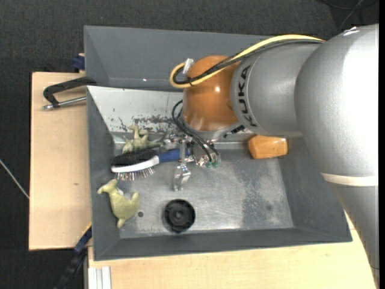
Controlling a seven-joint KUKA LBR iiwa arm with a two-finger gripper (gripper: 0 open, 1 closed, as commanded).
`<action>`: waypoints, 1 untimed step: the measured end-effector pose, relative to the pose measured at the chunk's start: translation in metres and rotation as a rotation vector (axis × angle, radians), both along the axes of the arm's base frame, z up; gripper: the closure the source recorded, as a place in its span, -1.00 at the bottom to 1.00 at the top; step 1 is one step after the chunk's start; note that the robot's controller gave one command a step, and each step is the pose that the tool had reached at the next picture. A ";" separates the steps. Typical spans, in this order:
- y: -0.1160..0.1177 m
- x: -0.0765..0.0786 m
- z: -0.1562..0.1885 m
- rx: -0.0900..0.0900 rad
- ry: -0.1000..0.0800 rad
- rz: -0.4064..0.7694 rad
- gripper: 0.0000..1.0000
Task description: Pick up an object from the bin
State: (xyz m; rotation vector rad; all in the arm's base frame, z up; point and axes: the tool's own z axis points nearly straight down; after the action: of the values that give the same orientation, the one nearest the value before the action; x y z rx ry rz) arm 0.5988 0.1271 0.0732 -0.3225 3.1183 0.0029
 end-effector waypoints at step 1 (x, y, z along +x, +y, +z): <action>0.001 0.002 0.002 0.004 -0.010 -0.003 1.00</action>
Offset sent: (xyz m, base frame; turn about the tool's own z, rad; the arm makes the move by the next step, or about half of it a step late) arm 0.0000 0.0000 0.0000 0.0000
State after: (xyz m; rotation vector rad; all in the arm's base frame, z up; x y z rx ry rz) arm 0.6011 0.1279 0.0754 -0.3174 3.1082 0.0071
